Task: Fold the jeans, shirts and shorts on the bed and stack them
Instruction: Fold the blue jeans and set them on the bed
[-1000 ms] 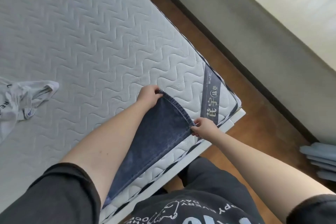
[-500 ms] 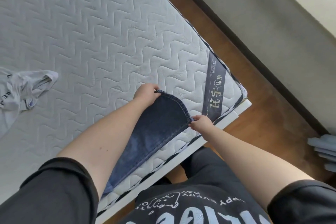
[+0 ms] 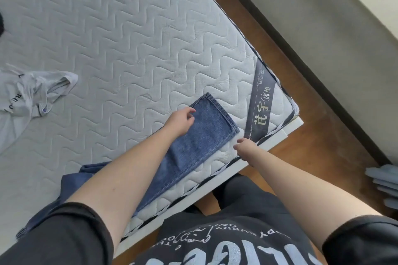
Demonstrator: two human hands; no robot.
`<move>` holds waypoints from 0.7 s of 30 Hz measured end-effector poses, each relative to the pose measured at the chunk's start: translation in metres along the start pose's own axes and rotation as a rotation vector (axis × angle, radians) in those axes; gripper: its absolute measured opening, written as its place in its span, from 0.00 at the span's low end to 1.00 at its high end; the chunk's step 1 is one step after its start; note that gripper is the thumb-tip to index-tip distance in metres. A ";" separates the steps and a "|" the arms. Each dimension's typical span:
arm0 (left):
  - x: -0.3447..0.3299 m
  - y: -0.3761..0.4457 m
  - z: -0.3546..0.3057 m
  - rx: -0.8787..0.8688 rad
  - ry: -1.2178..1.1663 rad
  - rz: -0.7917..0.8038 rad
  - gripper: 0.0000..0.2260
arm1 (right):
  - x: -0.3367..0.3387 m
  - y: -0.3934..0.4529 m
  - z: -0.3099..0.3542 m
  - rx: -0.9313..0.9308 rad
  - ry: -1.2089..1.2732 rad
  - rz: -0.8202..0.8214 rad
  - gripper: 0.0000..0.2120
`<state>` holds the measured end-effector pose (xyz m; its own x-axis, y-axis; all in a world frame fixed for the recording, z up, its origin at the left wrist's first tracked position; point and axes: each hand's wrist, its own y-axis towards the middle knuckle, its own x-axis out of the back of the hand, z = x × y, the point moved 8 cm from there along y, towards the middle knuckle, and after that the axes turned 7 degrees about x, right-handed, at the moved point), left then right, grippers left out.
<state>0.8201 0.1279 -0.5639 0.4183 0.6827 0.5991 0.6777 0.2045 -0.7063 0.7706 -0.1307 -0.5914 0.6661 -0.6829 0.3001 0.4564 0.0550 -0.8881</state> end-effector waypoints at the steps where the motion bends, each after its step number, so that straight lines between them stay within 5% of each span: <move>1: -0.001 -0.007 0.013 0.017 -0.011 -0.003 0.15 | -0.006 -0.003 0.003 0.012 0.021 -0.001 0.20; 11: -0.015 -0.094 0.215 0.185 0.050 -0.026 0.14 | -0.113 -0.029 0.053 0.154 -0.115 0.007 0.18; 21: -0.006 -0.221 0.485 0.453 -0.267 -0.183 0.17 | -0.336 -0.074 0.082 0.259 -0.213 0.129 0.15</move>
<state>0.3746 0.4191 -0.5948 0.1105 0.7496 0.6526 0.3722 0.5776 -0.7265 0.5613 0.1546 -0.5976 0.8233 -0.4930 0.2813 0.4769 0.3320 -0.8139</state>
